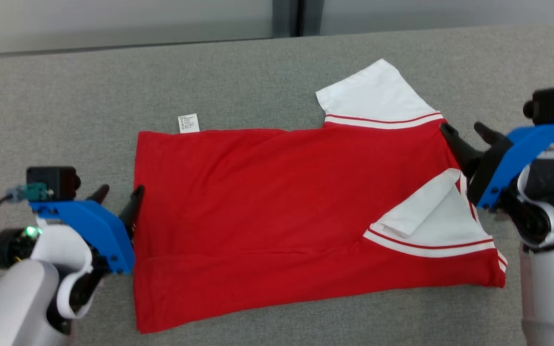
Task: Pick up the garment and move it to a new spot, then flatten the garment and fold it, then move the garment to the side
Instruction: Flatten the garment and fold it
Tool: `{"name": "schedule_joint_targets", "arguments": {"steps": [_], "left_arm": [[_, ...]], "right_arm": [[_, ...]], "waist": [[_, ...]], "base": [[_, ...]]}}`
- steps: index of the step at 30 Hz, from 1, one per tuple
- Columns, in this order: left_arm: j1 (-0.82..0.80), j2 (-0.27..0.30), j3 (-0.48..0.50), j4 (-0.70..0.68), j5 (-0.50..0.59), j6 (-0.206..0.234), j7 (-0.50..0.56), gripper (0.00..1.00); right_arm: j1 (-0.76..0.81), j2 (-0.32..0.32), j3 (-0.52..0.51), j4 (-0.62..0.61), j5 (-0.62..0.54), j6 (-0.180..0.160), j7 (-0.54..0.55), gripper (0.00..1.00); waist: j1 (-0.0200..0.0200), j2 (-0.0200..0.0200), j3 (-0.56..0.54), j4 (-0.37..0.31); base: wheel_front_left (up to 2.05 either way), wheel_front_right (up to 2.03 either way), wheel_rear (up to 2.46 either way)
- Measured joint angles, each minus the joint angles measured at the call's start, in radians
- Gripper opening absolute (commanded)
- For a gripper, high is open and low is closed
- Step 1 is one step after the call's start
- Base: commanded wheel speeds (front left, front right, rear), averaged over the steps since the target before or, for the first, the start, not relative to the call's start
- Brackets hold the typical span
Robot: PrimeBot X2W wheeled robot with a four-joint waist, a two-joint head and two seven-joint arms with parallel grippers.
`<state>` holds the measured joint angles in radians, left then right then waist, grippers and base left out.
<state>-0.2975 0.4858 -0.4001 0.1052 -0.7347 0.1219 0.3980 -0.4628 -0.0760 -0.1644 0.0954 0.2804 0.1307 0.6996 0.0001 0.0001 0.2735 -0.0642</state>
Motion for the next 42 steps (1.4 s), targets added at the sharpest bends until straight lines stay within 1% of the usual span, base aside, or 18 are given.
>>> {"name": "schedule_joint_targets", "arguments": {"steps": [3,6,10,14,18,22,29,30,31,32,36,42], "left_arm": [[-0.112,0.036,0.007,0.034,0.005,-0.020,0.063,1.00],[-0.203,0.063,0.017,0.062,0.006,-0.034,0.110,1.00],[-0.285,0.089,0.031,0.095,-0.013,-0.065,0.156,1.00],[-0.334,0.115,0.040,0.109,-0.015,-0.075,0.184,1.00],[-0.354,0.127,0.048,0.122,-0.035,-0.087,0.207,1.00],[-0.359,0.139,0.042,0.125,-0.041,-0.094,0.235,1.00],[-0.358,0.140,0.028,0.123,-0.040,-0.101,0.235,1.00],[-0.358,0.138,0.027,0.122,-0.043,-0.105,0.238,0.87],[-0.360,0.138,0.022,0.120,-0.044,-0.107,0.245,0.50],[-0.361,0.138,0.017,0.117,-0.044,-0.109,0.250,0.00],[-0.363,0.123,-0.008,0.093,-0.037,-0.117,0.251,0.00],[-0.361,0.075,-0.040,0.075,0.007,-0.126,0.172,0.00]], "right_arm": [[-0.127,-0.021,0.055,0.057,0.012,0.000,0.017,1.00],[-0.233,-0.026,0.101,0.127,0.022,0.000,0.012,1.00],[-0.352,-0.026,0.141,0.226,0.035,0.000,-0.009,1.00],[-0.446,-0.024,0.173,0.305,0.047,0.000,-0.040,1.00],[-0.507,-0.019,0.198,0.367,0.058,0.000,-0.079,1.00],[-0.533,-0.019,0.220,0.417,0.070,0.000,-0.113,1.00],[-0.560,-0.033,0.230,0.473,0.101,0.000,-0.155,1.00],[-0.561,-0.036,0.232,0.478,0.103,0.000,-0.157,1.00],[-0.564,-0.041,0.233,0.484,0.104,0.000,-0.160,1.00],[-0.569,-0.045,0.235,0.489,0.107,0.000,-0.163,1.00],[-0.599,-0.063,0.230,0.502,0.105,0.000,-0.169,1.00],[-0.651,-0.085,0.219,0.544,0.070,0.000,-0.167,1.00]], "waist": [[0.0000,0.0000,0.044,-0.016],[0.0000,0.0000,0.084,-0.032],[0.0001,0.0000,0.133,-0.052],[0.0001,0.0000,0.177,-0.075],[0.0001,0.0000,0.208,-0.093],[0.0001,-0.0001,0.227,-0.103],[-0.0001,0.0000,0.262,-0.107],[-0.0001,0.0000,0.267,-0.105],[-0.0001,0.0000,0.271,-0.103],[-0.0002,0.0000,0.275,-0.100],[-0.0003,0.0000,0.285,-0.080],[-0.0002,0.0000,0.296,-0.029]], "base": [[0.00,0.00,0.00],[0.00,0.00,0.00],[0.00,0.00,0.00],[0.00,0.00,0.00],[0.00,0.00,0.00],[0.00,0.00,0.00],[0.00,0.00,0.00],[0.00,0.00,0.00],[0.00,0.00,0.00],[0.00,0.00,0.00],[0.00,0.00,0.00],[0.00,0.00,0.00]]}}
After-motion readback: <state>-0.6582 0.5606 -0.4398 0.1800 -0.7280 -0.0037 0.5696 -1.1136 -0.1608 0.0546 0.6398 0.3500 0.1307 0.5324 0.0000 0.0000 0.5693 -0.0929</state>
